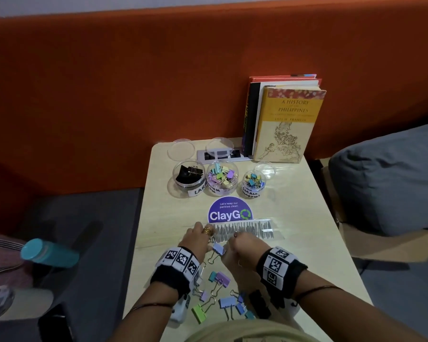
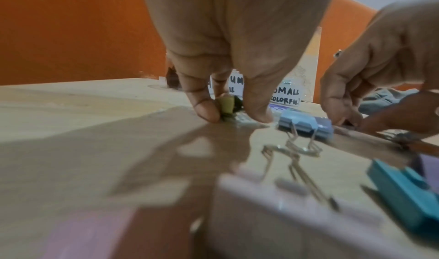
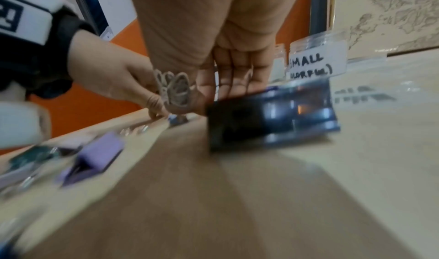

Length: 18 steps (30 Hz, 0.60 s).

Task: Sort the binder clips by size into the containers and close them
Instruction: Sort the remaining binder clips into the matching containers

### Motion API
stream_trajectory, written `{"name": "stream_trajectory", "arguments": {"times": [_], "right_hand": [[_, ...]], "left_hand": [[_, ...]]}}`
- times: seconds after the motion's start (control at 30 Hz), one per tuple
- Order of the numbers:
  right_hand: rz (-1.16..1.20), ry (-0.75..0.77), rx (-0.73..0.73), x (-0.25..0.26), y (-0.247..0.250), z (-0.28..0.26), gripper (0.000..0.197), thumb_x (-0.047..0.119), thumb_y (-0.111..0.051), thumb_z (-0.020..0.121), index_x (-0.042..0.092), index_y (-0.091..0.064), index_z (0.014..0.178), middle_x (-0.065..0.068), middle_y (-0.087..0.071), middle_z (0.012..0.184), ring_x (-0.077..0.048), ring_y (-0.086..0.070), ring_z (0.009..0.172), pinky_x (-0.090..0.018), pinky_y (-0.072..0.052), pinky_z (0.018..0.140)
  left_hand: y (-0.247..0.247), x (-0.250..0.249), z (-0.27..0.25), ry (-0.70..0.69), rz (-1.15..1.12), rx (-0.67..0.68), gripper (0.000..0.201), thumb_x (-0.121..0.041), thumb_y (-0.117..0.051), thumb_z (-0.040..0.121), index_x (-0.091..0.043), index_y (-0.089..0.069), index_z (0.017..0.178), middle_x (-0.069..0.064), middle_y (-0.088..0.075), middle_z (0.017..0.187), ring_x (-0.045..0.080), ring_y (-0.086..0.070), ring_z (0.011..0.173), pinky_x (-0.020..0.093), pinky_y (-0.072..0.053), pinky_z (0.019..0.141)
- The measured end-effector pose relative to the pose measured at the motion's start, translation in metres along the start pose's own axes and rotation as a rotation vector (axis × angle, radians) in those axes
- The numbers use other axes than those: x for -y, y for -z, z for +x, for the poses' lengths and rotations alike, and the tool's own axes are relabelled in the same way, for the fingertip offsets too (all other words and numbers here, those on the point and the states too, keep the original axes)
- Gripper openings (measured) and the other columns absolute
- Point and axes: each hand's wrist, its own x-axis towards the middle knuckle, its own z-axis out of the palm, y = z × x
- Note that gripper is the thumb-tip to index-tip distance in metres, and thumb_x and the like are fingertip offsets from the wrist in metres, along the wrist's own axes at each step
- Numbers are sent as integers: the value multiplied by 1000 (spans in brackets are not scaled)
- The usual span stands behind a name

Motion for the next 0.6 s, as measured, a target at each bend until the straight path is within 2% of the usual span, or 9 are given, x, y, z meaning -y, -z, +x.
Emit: {"name": "stream_trajectory", "arguments": {"times": [0.1, 0.17, 0.2, 0.23, 0.27, 0.3, 0.43, 0.53, 0.6], "right_hand": [[142, -33, -132, -12, 7, 8, 19, 14, -56, 84, 6, -63, 99, -14, -64, 106, -28, -58, 101, -33, -49, 87], [297, -120, -314, -29, 25, 11, 4, 11, -58, 81, 12, -62, 81, -10, -62, 97, -24, -57, 92, -28, -48, 78], [361, -188, -418, -40, 36, 14, 8, 11, -60, 80, 16, -59, 75, -7, -60, 92, -22, -55, 87, -25, -45, 73], [413, -254, -504, -54, 47, 18, 6, 11, -62, 80, 16, -60, 78, -5, -60, 92, -20, -56, 85, -22, -44, 73], [445, -302, -573, -67, 58, 22, 4, 12, -63, 81, 12, -64, 85, -6, -63, 94, -20, -57, 86, -22, -44, 75], [458, -346, -616, -78, 67, 27, 10, 11, -62, 82, 9, -65, 91, -7, -65, 98, -22, -59, 88, -24, -45, 77], [522, -441, -689, -99, 82, 37, 26, 12, -58, 86, 5, -61, 111, -19, -58, 114, -34, -58, 98, -31, -46, 82], [533, -357, -715, -91, 76, 32, 26, 15, -62, 85, 7, -62, 110, -16, -57, 112, -32, -58, 98, -32, -47, 85], [516, -245, -649, -79, 69, 27, 21, 13, -61, 84, 8, -64, 105, -13, -59, 109, -28, -58, 96, -30, -47, 85]], "left_hand": [[5, 0, 10, 68, -204, -39, 35, -11, -62, 85, -14, -50, 118, 9, -42, 124, 27, -52, 115, 37, -48, 98], [12, -1, 18, 76, -300, -94, 38, -8, -66, 81, -15, -50, 115, 8, -42, 123, 26, -55, 111, 38, -51, 94], [18, -2, 21, 71, -325, -110, 38, -8, -66, 81, -14, -50, 115, 9, -41, 124, 26, -56, 110, 37, -52, 92], [26, -5, 25, 62, -337, -125, 37, -9, -65, 83, -11, -49, 117, 10, -40, 125, 27, -55, 111, 36, -52, 93], [35, -9, 30, 45, -331, -144, 36, -10, -63, 85, -8, -50, 119, 11, -40, 128, 27, -53, 114, 34, -50, 95], [46, -13, 36, 21, -333, -169, 34, -12, -62, 88, -5, -51, 120, 12, -39, 131, 26, -51, 118, 32, -47, 99], [84, -35, 67, -80, -370, -305, 25, -17, -60, 90, -6, -59, 112, 5, -38, 135, 18, -46, 123, 26, -37, 109], [100, -45, 93, -82, -314, -348, 27, -21, -63, 88, -8, -58, 112, 5, -40, 130, 19, -50, 119, 27, -37, 107], [105, -47, 104, -67, -225, -285, 34, -26, -62, 88, -10, -59, 118, 5, -39, 136, 23, -44, 125, 32, -35, 110]]}}
